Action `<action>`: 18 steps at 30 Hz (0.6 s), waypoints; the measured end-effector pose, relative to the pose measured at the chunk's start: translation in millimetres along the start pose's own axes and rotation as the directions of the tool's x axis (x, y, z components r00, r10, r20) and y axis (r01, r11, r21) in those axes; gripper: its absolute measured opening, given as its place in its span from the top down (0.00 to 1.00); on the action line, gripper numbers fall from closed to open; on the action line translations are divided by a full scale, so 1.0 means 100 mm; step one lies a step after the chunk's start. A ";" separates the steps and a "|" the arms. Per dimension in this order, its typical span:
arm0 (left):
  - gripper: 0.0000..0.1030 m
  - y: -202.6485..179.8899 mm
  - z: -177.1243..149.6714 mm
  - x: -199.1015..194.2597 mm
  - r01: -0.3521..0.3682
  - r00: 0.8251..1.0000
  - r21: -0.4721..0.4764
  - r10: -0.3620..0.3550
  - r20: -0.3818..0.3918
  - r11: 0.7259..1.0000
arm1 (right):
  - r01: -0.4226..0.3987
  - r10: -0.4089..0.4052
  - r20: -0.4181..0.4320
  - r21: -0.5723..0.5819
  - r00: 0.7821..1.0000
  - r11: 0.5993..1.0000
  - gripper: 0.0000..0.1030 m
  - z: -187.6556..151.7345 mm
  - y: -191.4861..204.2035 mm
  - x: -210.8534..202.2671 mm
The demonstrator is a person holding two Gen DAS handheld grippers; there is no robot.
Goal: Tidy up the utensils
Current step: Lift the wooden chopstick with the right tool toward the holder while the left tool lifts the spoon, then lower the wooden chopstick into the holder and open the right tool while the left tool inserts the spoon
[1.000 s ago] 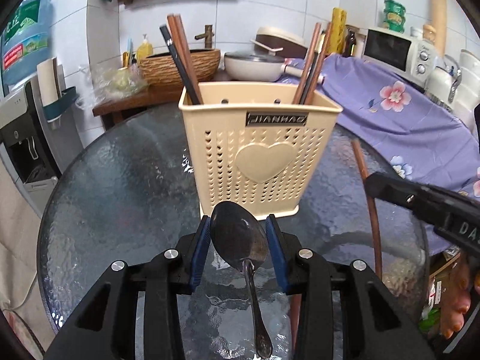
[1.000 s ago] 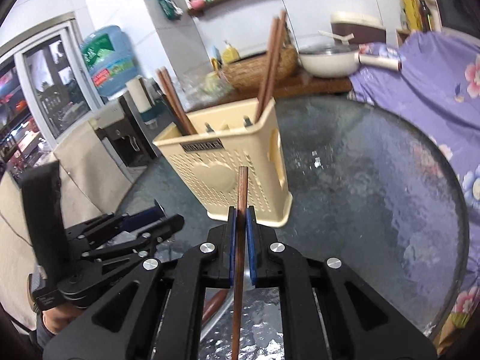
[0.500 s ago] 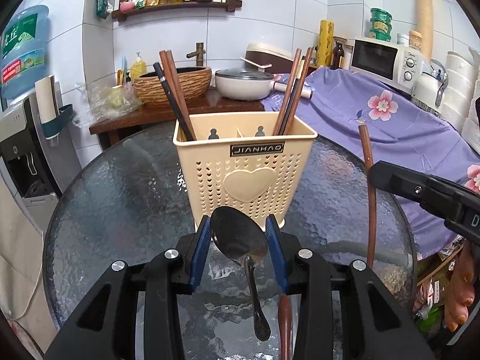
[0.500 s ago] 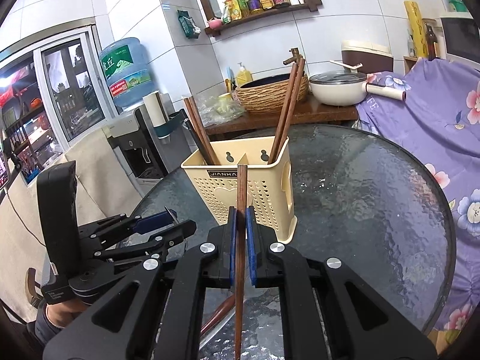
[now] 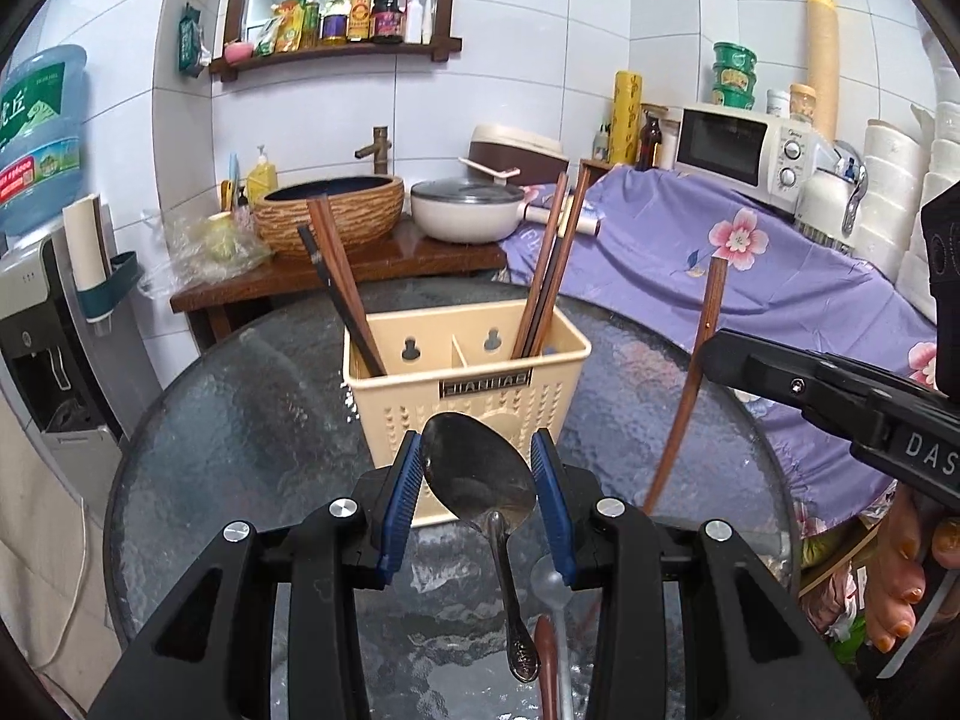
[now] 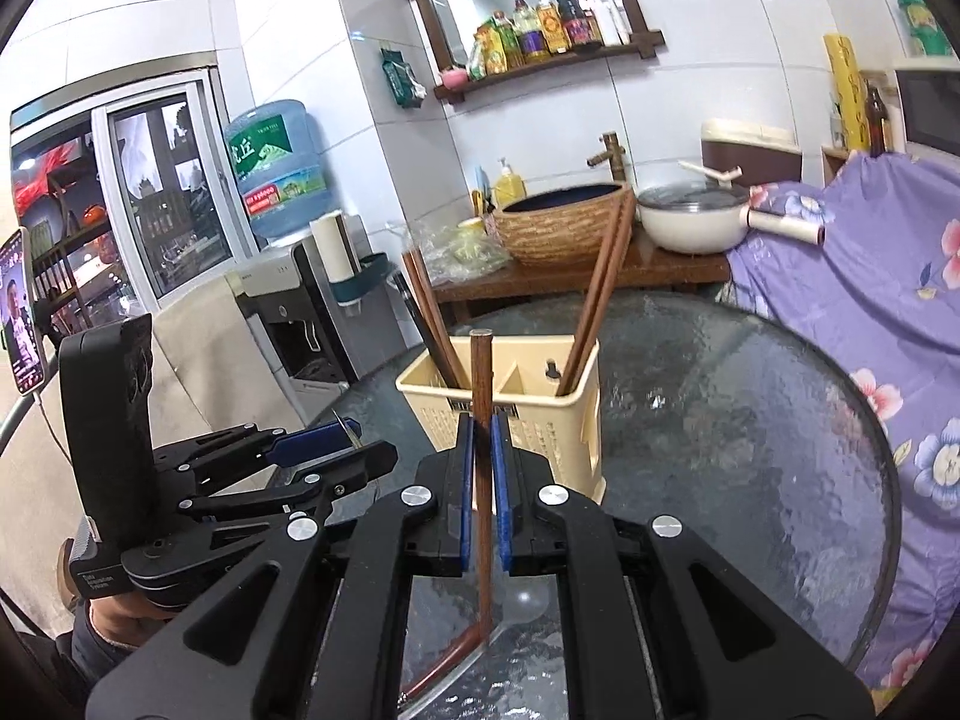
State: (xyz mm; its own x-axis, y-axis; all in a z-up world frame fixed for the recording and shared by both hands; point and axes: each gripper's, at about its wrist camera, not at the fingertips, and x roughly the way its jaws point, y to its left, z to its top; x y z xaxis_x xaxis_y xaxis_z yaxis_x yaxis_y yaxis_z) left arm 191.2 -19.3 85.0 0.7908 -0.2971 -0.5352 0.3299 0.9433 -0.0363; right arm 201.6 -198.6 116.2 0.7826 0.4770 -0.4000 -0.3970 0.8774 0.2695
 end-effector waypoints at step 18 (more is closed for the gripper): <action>0.65 0.27 0.92 -0.36 -0.026 0.983 -0.064 0.037 0.178 0.998 | -0.005 0.015 0.119 -0.086 0.993 0.996 0.94 0.98 0.30 -0.33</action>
State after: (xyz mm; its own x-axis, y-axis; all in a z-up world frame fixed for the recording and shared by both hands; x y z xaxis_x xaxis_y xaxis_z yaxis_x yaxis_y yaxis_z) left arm 219.1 3.7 180.7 0.8817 -0.2833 -0.3774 0.2752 0.9583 -0.0765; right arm 211.1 -193.0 223.4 0.8282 0.4805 -0.2886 -0.4406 0.8764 0.1946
